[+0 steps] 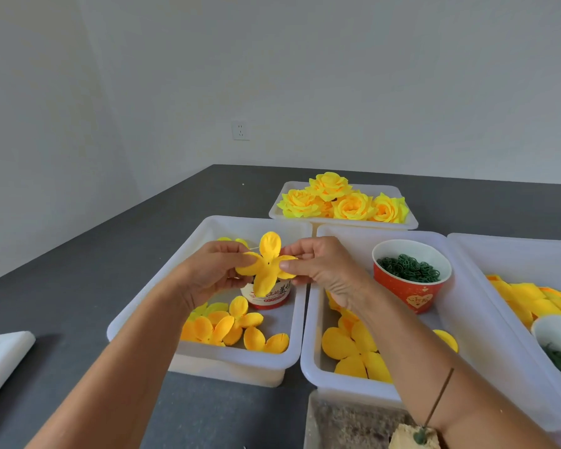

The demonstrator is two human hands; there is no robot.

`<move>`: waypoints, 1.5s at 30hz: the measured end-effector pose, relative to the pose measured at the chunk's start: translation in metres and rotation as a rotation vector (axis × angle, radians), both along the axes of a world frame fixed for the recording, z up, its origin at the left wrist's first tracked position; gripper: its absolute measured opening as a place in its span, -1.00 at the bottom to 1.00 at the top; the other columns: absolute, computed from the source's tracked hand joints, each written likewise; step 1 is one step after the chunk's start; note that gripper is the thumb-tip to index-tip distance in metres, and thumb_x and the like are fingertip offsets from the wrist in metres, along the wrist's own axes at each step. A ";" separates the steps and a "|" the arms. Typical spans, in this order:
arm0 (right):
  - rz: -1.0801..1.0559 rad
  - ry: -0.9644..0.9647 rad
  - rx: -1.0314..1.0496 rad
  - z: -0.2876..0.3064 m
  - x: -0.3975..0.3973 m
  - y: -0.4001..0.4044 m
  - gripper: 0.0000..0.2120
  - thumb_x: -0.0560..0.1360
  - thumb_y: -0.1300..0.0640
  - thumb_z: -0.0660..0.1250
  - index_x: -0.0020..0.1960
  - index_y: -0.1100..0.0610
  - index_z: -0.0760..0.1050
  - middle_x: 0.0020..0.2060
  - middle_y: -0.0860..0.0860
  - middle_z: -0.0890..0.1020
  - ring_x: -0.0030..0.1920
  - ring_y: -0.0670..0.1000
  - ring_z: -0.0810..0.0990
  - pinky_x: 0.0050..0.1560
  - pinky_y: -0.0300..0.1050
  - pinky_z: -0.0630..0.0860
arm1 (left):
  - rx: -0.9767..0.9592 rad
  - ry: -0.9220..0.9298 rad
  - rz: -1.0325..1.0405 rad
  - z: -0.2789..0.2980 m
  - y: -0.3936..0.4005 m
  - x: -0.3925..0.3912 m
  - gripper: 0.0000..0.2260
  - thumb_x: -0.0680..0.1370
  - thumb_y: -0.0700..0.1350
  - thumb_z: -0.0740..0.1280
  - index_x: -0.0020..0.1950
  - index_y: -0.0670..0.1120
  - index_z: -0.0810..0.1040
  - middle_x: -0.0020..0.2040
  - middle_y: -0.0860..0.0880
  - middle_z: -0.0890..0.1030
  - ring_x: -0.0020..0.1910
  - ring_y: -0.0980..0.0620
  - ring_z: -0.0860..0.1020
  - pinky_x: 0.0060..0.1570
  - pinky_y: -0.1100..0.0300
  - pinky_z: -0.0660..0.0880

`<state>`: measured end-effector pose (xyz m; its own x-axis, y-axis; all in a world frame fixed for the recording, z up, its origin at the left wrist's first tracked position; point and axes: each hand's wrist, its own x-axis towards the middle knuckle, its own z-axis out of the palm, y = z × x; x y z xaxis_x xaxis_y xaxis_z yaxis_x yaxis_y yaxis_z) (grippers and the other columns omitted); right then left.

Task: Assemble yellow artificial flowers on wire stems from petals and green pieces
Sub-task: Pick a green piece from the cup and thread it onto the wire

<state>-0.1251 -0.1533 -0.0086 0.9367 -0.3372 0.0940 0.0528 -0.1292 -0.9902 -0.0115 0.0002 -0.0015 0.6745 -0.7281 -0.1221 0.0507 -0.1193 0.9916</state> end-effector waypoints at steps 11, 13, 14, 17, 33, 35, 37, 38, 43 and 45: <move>-0.062 0.102 -0.053 -0.005 0.003 0.001 -0.95 0.41 0.25 0.45 -0.19 0.17 0.58 -0.42 0.05 0.61 -0.49 -0.13 0.56 -0.48 -0.34 0.46 | -0.190 -0.062 -0.118 -0.013 -0.003 -0.006 -0.81 0.33 -0.23 0.47 -0.09 -0.11 0.62 -0.18 -0.07 0.65 -0.19 -0.01 0.62 -0.19 0.15 0.58; -0.059 0.084 -0.182 -0.007 0.003 0.003 -0.92 0.40 0.24 0.47 -0.24 0.14 0.59 -0.48 0.03 0.58 -0.51 -0.14 0.52 -0.47 -0.33 0.45 | -0.152 -0.134 -0.117 -0.015 -0.002 -0.008 -0.83 0.28 -0.14 0.47 -0.15 -0.08 0.67 -0.22 -0.06 0.67 -0.22 0.01 0.62 -0.19 0.16 0.55; -0.061 0.077 -0.225 -0.008 0.003 0.003 -0.91 0.39 0.24 0.47 -0.25 0.13 0.58 -0.49 0.02 0.57 -0.51 -0.14 0.51 -0.47 -0.33 0.45 | -0.133 -0.174 -0.112 -0.016 -0.001 -0.007 -0.87 0.28 -0.12 0.47 -0.20 -0.08 0.68 -0.25 -0.07 0.66 -0.25 0.01 0.61 -0.18 0.15 0.53; -0.084 0.052 -0.310 -0.008 0.003 0.003 -0.88 0.37 0.22 0.50 -0.28 0.10 0.57 -0.52 -0.02 0.54 -0.55 -0.18 0.47 -0.48 -0.33 0.43 | -0.117 -0.216 -0.098 -0.018 -0.001 -0.007 -0.95 0.28 -0.11 0.48 -0.31 -0.06 0.66 -0.32 -0.05 0.64 -0.31 0.03 0.58 -0.21 0.15 0.51; -0.175 0.002 -0.385 -0.011 0.005 0.005 -0.87 0.42 0.16 0.45 -0.14 0.23 0.63 -0.46 0.02 0.57 -0.49 -0.14 0.51 -0.39 -0.28 0.50 | -0.156 -0.296 -0.023 -0.022 -0.008 -0.013 -0.85 0.28 -0.09 0.48 -0.19 -0.09 0.67 -0.26 -0.05 0.67 -0.27 0.04 0.61 -0.25 0.21 0.56; -0.203 -0.018 -0.423 -0.012 0.005 0.005 -0.87 0.38 0.14 0.49 -0.27 0.16 0.61 -0.47 -0.02 0.57 -0.51 -0.17 0.48 -0.40 -0.28 0.47 | -0.130 -0.316 -0.032 -0.023 -0.008 -0.012 -0.87 0.34 -0.14 0.46 -0.15 -0.12 0.66 -0.26 -0.05 0.68 -0.27 0.04 0.61 -0.24 0.18 0.57; -0.209 -0.023 -0.400 -0.013 0.005 0.005 -0.83 0.37 0.15 0.50 -0.33 0.15 0.57 -0.50 -0.03 0.55 -0.53 -0.18 0.47 -0.44 -0.29 0.44 | -0.116 -0.339 -0.051 -0.023 -0.008 -0.012 -0.93 0.39 -0.20 0.43 -0.15 -0.13 0.65 -0.28 -0.02 0.67 -0.30 0.08 0.60 -0.27 0.23 0.56; -0.194 -0.028 -0.337 -0.012 0.005 0.006 -0.84 0.37 0.16 0.50 -0.32 0.19 0.57 -0.49 -0.01 0.55 -0.53 -0.17 0.48 -0.45 -0.30 0.43 | -0.123 -0.342 -0.042 -0.022 -0.008 -0.013 -0.95 0.40 -0.21 0.42 -0.16 -0.14 0.64 -0.32 0.00 0.65 -0.33 0.11 0.58 -0.32 0.26 0.53; -0.116 -0.061 -0.115 -0.007 0.002 0.007 -0.78 0.39 0.10 0.47 -0.19 0.28 0.61 -0.39 0.09 0.62 -0.40 -0.08 0.58 -0.42 -0.30 0.49 | -0.223 -0.261 0.071 -0.020 -0.008 -0.012 -0.88 0.32 -0.11 0.42 -0.25 -0.17 0.59 -0.42 0.03 0.61 -0.44 0.15 0.55 -0.43 0.33 0.48; -0.096 -0.026 -0.149 -0.006 0.001 0.007 -0.71 0.36 0.02 0.48 -0.19 0.28 0.62 -0.37 0.11 0.63 -0.38 -0.05 0.59 -0.40 -0.28 0.50 | -0.239 -0.273 0.074 -0.020 -0.007 -0.012 -0.89 0.33 -0.12 0.42 -0.26 -0.16 0.59 -0.41 0.01 0.61 -0.43 0.13 0.56 -0.41 0.31 0.49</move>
